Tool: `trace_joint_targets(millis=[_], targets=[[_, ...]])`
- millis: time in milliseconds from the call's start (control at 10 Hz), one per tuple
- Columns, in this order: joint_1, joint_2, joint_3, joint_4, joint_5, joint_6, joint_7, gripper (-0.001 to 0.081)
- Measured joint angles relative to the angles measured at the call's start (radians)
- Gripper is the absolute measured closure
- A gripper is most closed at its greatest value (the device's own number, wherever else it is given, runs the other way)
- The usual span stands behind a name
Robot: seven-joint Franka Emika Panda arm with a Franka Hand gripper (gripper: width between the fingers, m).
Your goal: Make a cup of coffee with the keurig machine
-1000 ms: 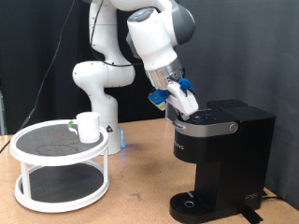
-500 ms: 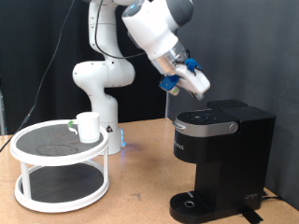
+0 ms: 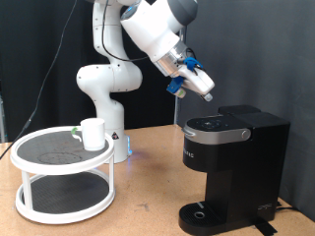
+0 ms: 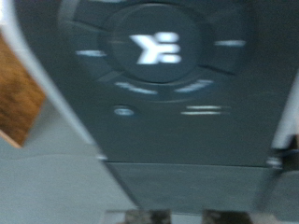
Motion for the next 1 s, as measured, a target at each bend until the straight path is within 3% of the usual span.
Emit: trace_joint_targets(millis=[300,600,700,1000], targets=[[-0.025,-0.066,-0.046,-0.034,-0.129,-0.236,-0.02,0.0806],[-0.05,-0.158,-0.072,-0.104,-0.179,-0.272,-0.064,0.0806],[-0.05,-0.155,-0.072,-0.104,-0.179,-0.278,-0.064,0.0806],[-0.052,-0.192,-0.111,-0.13,-0.227,-0.404,-0.173,0.0806]])
